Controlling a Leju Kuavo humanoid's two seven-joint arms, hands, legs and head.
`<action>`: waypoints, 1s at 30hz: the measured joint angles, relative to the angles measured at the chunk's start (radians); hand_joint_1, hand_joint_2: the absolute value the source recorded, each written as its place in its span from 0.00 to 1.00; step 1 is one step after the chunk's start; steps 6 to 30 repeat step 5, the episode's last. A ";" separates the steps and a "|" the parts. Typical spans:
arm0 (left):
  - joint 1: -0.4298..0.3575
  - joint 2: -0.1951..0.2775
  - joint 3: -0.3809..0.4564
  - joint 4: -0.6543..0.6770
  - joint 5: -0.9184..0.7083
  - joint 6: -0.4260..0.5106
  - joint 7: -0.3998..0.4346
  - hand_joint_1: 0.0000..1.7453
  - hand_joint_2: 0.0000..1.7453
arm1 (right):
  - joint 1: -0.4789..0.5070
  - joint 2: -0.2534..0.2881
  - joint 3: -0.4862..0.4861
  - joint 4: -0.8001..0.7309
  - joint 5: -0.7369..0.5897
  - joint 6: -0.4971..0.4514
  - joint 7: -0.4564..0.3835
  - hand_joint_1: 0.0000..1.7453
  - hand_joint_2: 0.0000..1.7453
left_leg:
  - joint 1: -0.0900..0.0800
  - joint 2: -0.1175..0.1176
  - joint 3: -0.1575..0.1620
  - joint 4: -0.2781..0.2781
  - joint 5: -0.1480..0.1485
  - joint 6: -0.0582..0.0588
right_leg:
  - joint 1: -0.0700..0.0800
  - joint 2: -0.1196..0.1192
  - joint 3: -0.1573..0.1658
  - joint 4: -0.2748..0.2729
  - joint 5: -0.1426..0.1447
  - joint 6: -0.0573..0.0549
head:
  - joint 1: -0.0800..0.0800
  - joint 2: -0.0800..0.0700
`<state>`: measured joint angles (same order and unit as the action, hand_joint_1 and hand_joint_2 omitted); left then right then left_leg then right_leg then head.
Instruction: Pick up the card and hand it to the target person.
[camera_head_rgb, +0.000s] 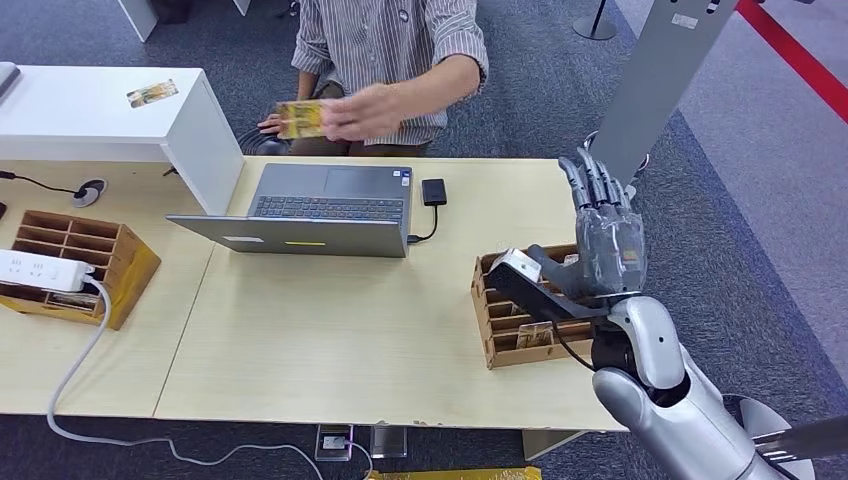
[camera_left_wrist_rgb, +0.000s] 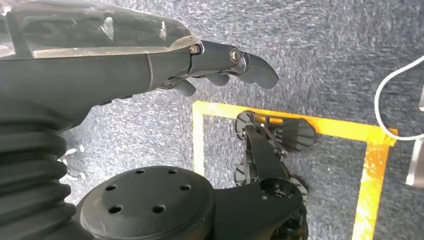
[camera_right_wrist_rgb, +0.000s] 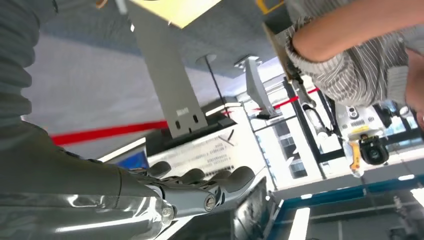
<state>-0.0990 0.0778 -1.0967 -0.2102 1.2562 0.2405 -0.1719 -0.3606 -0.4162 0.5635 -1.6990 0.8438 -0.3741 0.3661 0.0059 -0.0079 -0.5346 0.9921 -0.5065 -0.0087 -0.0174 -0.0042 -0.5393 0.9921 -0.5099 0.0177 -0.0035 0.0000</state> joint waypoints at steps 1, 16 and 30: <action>0.000 0.000 0.000 0.000 0.001 0.008 0.006 0.00 0.00 | 0.010 0.001 -0.008 0.001 -0.042 -0.031 -0.014 0.00 1.00 | 0.000 0.000 0.000 0.000 0.000 0.000 | 0.000 0.000 0.000 0.000 0.000 0.000 | 0.000 0.000; 0.001 -0.001 0.000 0.000 0.003 0.022 0.019 0.00 0.00 | 0.062 0.004 -0.041 0.002 -0.236 -0.131 -0.087 0.00 1.00 | 0.000 0.000 0.000 0.000 0.000 0.000 | 0.000 0.000 0.000 0.000 0.000 0.000 | 0.001 0.000; 0.001 -0.001 0.000 0.000 0.003 0.022 0.019 0.00 0.00 | 0.062 0.004 -0.041 0.002 -0.236 -0.131 -0.087 0.00 1.00 | 0.000 0.000 0.000 0.000 0.000 0.000 | 0.000 0.000 0.000 0.000 0.000 0.000 | 0.001 0.000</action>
